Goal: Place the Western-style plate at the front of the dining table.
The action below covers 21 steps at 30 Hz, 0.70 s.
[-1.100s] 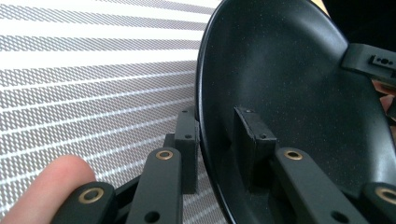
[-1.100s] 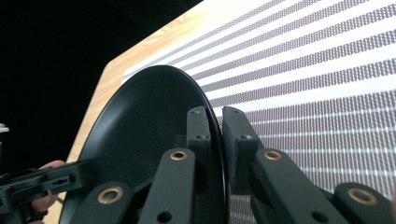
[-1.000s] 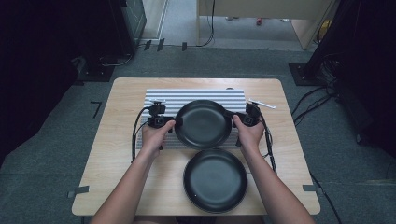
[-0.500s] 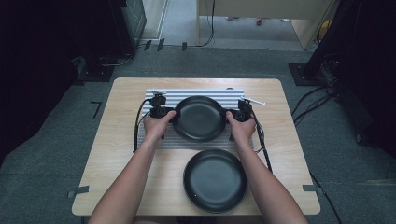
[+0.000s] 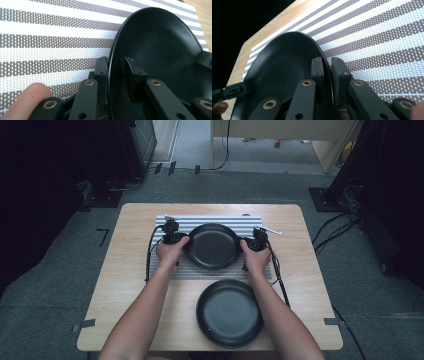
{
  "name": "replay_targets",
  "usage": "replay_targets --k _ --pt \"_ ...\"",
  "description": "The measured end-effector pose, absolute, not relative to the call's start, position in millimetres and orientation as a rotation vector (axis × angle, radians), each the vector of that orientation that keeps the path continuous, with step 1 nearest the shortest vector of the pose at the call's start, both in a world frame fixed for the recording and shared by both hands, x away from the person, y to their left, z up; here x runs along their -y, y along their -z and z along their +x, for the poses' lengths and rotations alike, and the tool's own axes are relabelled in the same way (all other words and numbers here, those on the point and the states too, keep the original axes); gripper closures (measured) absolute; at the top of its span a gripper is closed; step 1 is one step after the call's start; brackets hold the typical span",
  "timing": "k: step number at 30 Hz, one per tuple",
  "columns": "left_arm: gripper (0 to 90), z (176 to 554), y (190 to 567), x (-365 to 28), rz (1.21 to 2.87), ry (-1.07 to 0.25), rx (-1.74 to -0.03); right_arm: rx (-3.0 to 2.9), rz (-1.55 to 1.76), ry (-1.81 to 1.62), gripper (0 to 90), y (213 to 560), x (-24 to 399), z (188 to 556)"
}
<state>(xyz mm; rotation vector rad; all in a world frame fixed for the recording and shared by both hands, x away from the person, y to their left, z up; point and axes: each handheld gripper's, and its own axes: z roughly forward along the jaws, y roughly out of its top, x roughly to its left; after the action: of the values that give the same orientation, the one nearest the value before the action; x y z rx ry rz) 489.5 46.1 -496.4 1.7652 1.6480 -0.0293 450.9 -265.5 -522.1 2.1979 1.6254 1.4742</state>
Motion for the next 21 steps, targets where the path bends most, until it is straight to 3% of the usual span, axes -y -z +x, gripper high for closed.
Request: replay_targets --k 4,8,10,11,21 --pt "72.2 489 497 -46 1.763 0.023 -1.645 -1.626 2.185 -1.465 81.2 521 264 451" --pt "53.0 487 493 -45 1.761 -0.023 -1.603 -1.677 2.164 -1.47 69.9 516 264 452" --pt "51.0 484 489 -48 1.749 -0.048 -1.58 -1.673 2.161 -1.472 69.0 515 265 450" --pt "45.8 482 487 -50 1.752 -0.064 -1.574 -1.66 2.13 -1.459 66.4 513 267 446" --pt "32.5 454 475 -73 1.727 -0.141 -1.528 -1.575 1.995 -1.419 54.4 502 294 428"
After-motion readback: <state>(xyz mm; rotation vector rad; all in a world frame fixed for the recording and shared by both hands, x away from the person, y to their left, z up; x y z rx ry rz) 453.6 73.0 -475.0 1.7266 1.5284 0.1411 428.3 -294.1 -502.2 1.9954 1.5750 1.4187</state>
